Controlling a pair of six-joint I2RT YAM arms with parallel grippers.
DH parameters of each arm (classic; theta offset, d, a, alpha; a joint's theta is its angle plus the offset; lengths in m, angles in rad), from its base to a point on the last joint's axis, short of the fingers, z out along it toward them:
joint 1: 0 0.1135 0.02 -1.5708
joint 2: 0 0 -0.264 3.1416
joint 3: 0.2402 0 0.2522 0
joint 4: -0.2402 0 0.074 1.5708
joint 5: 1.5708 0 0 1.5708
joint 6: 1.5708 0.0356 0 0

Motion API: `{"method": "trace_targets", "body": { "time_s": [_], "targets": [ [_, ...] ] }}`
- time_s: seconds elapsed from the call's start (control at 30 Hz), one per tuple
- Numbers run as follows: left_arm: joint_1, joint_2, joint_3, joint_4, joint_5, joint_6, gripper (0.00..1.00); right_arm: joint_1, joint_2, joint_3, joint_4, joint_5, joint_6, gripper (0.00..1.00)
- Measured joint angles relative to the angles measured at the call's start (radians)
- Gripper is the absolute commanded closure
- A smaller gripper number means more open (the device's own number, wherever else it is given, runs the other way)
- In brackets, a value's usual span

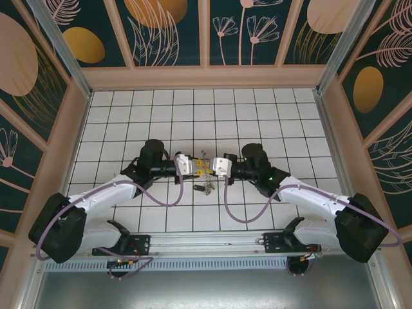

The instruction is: Put the keys on the keyring

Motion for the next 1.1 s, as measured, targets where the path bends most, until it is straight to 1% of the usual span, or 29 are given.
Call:
{"method": "trace_targets", "body": {
  "time_s": [0.17,0.23,0.3,0.37,0.4,0.43,0.47,0.83,0.97,1.03,1.1],
  "targets": [
    [0.000,0.018,0.015,-0.002,-0.001,0.000,0.86,0.000,0.000,0.000,0.000,0.009,0.004,1.00],
    [0.000,0.023,0.017,-0.002,-0.001,0.000,0.86,0.000,0.000,0.000,-0.001,0.013,0.005,1.00],
    [0.000,0.026,0.021,-0.004,-0.002,0.000,0.83,-0.001,0.000,-0.001,-0.001,0.015,0.014,1.00],
    [0.000,0.030,0.025,-0.010,-0.001,0.000,0.84,-0.001,0.000,-0.002,0.000,0.016,0.020,1.00],
    [0.000,0.034,0.028,-0.013,-0.001,0.000,0.87,-0.001,0.000,-0.003,0.000,0.019,0.021,1.00],
    [0.000,0.036,0.031,-0.016,-0.002,0.000,0.96,-0.001,0.000,-0.003,0.000,0.021,0.023,1.00],
    [0.000,0.039,0.033,-0.021,-0.004,0.000,1.00,-0.002,0.000,-0.004,-0.001,0.023,0.023,1.00],
    [-0.005,0.044,0.046,-0.062,-0.020,0.022,1.00,-0.003,0.000,-0.009,-0.016,0.032,0.010,1.00],
    [-0.008,0.041,0.046,-0.076,-0.018,0.023,1.00,-0.006,0.000,0.003,-0.058,0.016,-0.014,0.88],
    [-0.009,0.039,0.043,-0.072,-0.015,0.020,1.00,-0.011,0.000,0.015,-0.085,0.006,-0.028,0.85],
    [-0.010,0.035,0.038,-0.064,-0.016,0.012,1.00,-0.019,0.000,0.027,-0.109,-0.003,-0.041,0.79]
  ]
}}
